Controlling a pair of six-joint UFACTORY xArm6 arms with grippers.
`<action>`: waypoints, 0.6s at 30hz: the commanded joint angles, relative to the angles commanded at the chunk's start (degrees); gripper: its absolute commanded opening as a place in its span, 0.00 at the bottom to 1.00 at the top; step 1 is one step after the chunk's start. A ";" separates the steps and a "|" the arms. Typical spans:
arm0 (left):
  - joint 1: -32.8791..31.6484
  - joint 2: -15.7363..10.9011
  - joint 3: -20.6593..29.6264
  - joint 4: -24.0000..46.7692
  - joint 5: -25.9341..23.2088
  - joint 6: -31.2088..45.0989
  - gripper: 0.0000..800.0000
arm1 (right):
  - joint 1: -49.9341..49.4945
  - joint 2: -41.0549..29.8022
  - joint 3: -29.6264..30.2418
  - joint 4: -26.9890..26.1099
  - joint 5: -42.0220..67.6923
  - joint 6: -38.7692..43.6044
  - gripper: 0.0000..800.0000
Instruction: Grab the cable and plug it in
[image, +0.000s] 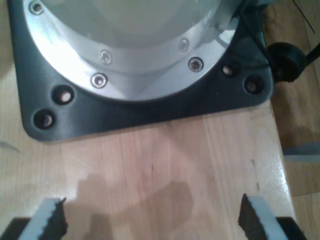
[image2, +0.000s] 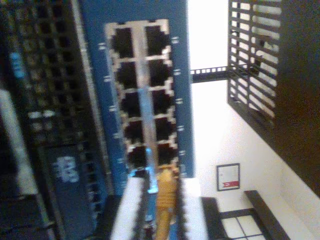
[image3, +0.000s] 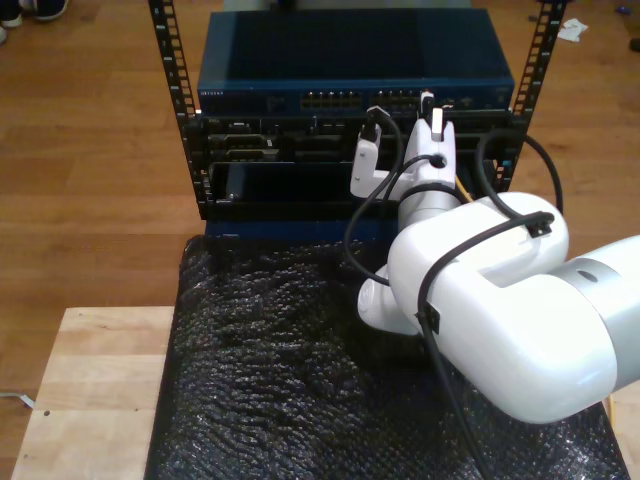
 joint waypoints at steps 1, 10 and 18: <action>0.00 0.00 0.00 0.00 0.00 0.00 1.00 | 0.18 -0.88 0.35 -0.26 0.00 0.35 0.35; 0.00 0.00 0.00 0.00 0.00 0.00 1.00 | 1.85 -5.54 4.48 -0.44 0.44 0.53 0.44; 0.00 0.00 0.00 0.00 0.00 0.00 1.00 | 1.85 -13.19 13.27 -0.44 4.92 0.53 0.50</action>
